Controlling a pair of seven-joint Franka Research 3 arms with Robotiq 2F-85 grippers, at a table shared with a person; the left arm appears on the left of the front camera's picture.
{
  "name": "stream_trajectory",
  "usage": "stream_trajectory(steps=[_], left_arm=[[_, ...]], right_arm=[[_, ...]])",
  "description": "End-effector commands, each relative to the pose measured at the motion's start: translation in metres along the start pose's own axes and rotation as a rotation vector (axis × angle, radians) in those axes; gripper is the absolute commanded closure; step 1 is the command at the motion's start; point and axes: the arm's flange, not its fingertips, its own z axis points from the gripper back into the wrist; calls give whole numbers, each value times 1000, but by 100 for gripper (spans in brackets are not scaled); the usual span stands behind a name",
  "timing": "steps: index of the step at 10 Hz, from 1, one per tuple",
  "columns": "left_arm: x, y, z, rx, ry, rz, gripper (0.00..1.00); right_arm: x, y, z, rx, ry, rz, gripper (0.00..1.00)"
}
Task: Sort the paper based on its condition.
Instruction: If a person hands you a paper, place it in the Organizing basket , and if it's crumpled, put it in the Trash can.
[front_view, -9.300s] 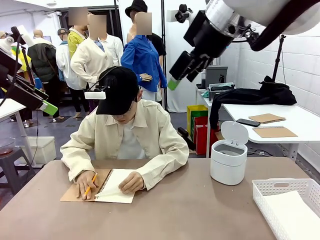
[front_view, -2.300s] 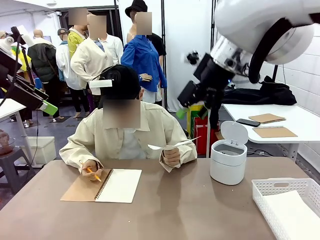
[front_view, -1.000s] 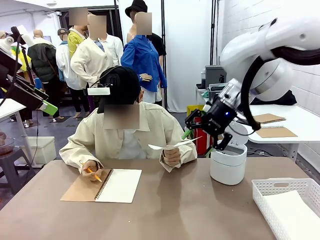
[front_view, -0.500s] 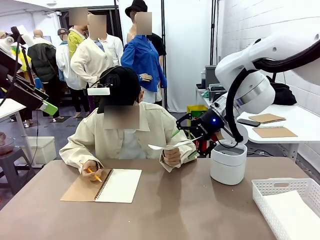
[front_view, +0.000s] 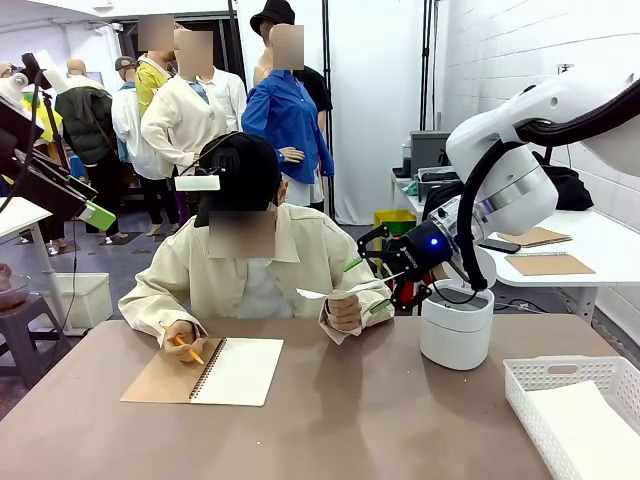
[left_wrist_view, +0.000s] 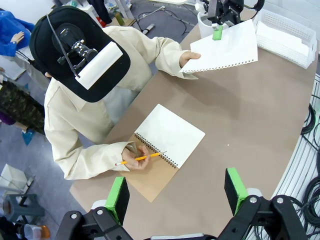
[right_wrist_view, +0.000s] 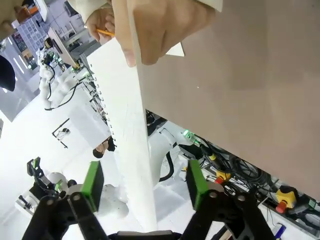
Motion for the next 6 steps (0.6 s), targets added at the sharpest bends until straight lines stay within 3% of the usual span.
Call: stream_trajectory(steps=[1,3,4,6], left_arm=[[0,1,0,1,0,1,0],[0,1,0,1,0,1,0],[0,1,0,1,0,1,0],[0,1,0,1,0,1,0]], right_arm=[[4,2,1,36,41,27,51],[3,2,3,49,50,36,89],[3,3,4,52,53,37,100],[2,3,5,60,62,44,100]])
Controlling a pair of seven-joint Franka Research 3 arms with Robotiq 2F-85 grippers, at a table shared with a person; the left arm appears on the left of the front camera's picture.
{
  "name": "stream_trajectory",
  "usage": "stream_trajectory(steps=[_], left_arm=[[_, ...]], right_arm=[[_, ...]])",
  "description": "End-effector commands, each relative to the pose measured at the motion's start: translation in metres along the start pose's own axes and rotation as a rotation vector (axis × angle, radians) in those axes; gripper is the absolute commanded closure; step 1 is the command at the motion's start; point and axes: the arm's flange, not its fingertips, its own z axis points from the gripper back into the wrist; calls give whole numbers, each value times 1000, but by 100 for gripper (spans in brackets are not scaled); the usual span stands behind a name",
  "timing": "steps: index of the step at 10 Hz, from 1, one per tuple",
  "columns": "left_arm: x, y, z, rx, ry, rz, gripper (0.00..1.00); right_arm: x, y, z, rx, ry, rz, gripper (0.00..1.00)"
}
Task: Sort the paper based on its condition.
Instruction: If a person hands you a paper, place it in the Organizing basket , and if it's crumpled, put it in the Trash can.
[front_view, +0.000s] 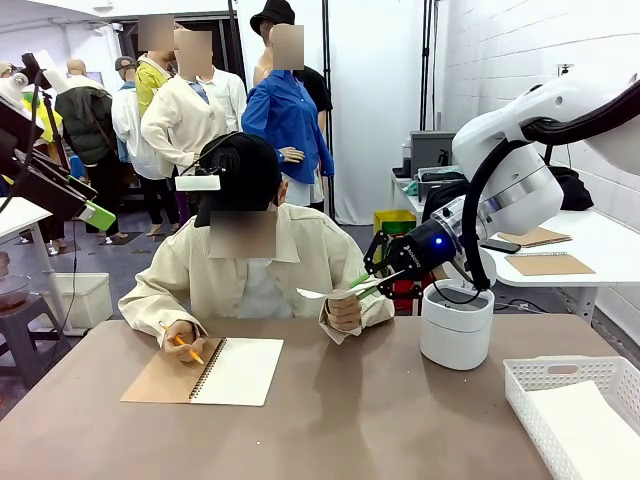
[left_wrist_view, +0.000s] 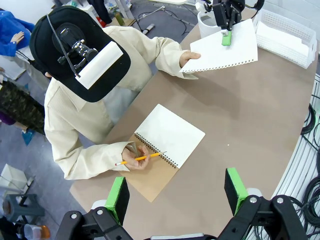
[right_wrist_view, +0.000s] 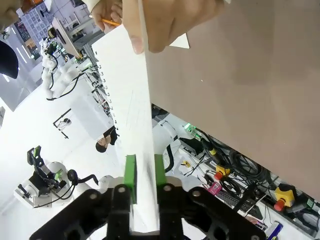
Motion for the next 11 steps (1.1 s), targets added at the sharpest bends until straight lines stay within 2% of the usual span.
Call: stream_trajectory(steps=[1,8,11], left_arm=[[0,1,0,1,0,1,0],[0,1,0,1,0,1,0],[0,1,0,1,0,1,0]], right_arm=[[5,4,2,48,28,22,100],[-5,6,6,76,77,58,100],[-41,28,26,3,48,144,100]])
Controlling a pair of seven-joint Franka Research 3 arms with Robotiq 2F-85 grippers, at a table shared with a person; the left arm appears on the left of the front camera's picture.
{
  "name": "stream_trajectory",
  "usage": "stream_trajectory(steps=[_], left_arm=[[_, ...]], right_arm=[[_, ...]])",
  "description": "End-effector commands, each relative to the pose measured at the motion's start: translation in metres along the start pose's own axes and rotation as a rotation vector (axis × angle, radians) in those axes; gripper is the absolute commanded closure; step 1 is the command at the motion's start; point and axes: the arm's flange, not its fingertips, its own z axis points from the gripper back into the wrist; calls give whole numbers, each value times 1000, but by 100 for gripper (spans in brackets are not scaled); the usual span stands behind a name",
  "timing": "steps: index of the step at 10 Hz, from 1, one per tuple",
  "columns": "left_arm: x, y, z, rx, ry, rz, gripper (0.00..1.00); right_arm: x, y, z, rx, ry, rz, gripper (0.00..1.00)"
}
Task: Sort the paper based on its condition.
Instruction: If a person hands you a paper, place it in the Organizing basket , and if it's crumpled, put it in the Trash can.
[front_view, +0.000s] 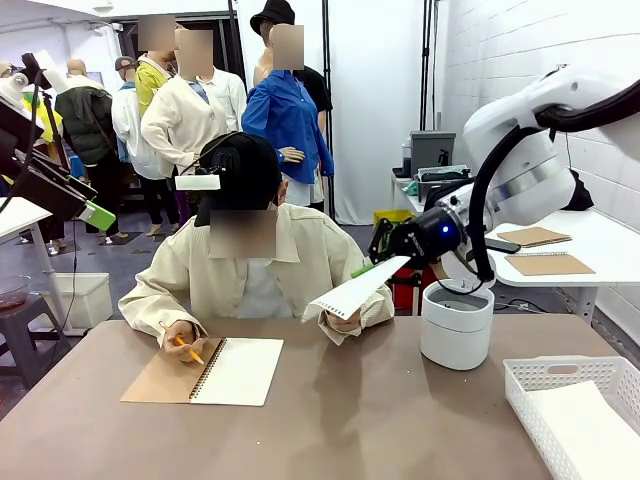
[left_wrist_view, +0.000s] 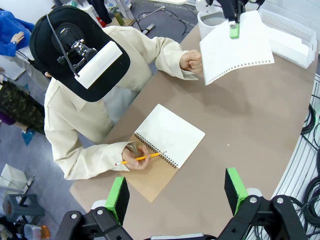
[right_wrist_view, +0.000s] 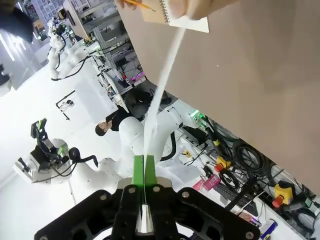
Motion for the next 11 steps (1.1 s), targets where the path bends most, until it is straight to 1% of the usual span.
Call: stream_trajectory(steps=[1,2,3,4,5,7,9,11], left_arm=[[0,0,0,1,0,1,0],[0,0,0,1,0,1,0],[0,0,0,1,0,1,0],[0,0,0,1,0,1,0],[0,0,0,1,0,1,0],[0,0,0,1,0,1,0],[0,0,0,1,0,1,0],[0,0,0,1,0,1,0]], right_arm=[[-30,23,19,-83,-12,127,100],[-50,36,29,-135,-5,224,100],[-70,47,38,-197,-17,313,100],[-87,58,49,-251,-53,410,100],[-99,66,61,-328,-104,478,100],[-121,84,81,-447,-172,589,100],[-144,97,90,-656,-247,699,100],[-155,100,101,-820,-238,792,100]])
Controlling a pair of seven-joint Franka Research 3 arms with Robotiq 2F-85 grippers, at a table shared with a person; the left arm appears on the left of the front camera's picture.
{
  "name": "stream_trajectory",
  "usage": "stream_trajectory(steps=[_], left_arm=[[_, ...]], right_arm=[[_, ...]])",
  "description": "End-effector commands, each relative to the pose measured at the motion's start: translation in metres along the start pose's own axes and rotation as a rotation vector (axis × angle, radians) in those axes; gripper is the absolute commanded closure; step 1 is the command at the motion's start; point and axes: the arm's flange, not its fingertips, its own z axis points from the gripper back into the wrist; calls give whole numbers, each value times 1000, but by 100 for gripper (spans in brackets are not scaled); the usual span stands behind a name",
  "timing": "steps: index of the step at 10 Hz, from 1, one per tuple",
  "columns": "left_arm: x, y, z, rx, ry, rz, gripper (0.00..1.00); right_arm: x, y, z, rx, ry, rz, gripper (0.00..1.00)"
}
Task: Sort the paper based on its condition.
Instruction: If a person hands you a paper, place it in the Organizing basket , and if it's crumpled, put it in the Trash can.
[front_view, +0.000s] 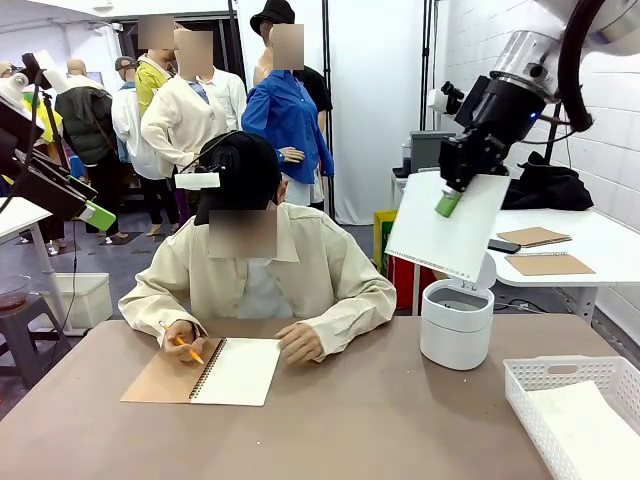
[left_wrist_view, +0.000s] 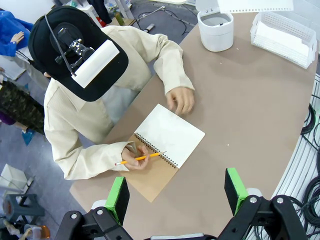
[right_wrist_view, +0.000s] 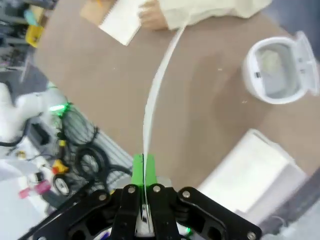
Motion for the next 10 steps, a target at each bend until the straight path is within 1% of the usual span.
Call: stream_trajectory(steps=[1,4,5,6,10], left_arm=[[0,1,0,1,0,1,0],[0,1,0,1,0,1,0],[0,1,0,1,0,1,0],[0,1,0,1,0,1,0],[0,1,0,1,0,1,0]], right_arm=[[-4,-6,-1,-111,7,80,100],[-15,-27,3,-174,42,112,100],[-17,-37,3,-187,50,78,100],[-10,-16,7,-149,49,90,100],[-10,-16,7,-149,49,90,100]])
